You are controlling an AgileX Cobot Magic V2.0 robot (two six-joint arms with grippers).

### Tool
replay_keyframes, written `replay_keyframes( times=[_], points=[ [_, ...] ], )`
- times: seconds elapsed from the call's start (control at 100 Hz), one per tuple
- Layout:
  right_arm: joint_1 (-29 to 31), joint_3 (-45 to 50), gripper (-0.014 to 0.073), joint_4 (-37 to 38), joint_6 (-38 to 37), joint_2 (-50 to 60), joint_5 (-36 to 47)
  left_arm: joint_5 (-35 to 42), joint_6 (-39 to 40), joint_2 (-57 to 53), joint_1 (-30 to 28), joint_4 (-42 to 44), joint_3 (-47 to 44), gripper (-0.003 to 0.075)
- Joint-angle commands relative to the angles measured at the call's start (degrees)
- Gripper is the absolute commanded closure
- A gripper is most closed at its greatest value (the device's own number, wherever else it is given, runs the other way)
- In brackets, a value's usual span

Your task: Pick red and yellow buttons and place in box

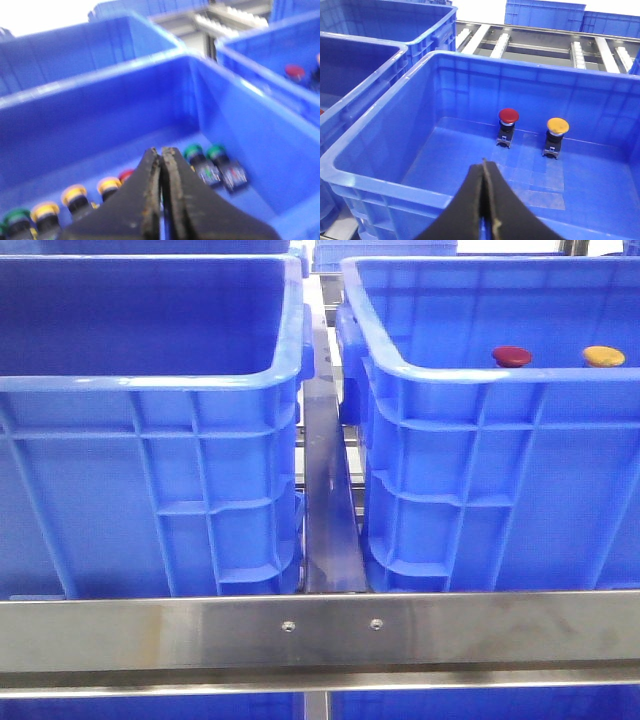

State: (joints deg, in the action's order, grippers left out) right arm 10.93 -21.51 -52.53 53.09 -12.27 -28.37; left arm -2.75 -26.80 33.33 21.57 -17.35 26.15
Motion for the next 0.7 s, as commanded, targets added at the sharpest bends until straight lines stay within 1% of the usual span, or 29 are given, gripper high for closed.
replay_keyframes(
  times=[0.0,0.22,0.35,0.45,0.53,0.6,0.69],
  points=[
    [0.35,-1.31,0.0662,-1.37,0.64,-0.47,2.03,6.83,0.08,-0.07,-0.61,-0.63,1.65,0.074],
    [0.35,-1.31,0.0662,-1.37,0.64,-0.47,2.03,8.07,0.08,-0.07,-4.86,-0.63,1.41,0.074],
    [0.35,-1.31,0.0662,-1.37,0.64,-0.47,2.03,9.05,0.08,-0.07,-6.41,-0.63,0.62,0.074],
    [0.35,-1.31,0.0662,-1.37,0.64,-0.47,2.03,11.07,0.08,-0.22,-7.21,-0.63,-1.47,0.074],
    [0.35,-1.31,0.0662,-1.37,0.64,-0.47,2.03,12.21,1.12,-2.55,-7.71,0.52,-3.77,0.074],
    [0.35,-1.31,0.0662,-1.37,0.64,-0.47,2.03,14.9,5.37,-5.12,-9.27,5.82,-6.45,0.074],
    [0.35,-1.31,0.0662,-1.37,0.64,-0.47,2.03,17.08,15.23,-8.55,-12.6,13.75,-10.48,0.074]
  ],
)
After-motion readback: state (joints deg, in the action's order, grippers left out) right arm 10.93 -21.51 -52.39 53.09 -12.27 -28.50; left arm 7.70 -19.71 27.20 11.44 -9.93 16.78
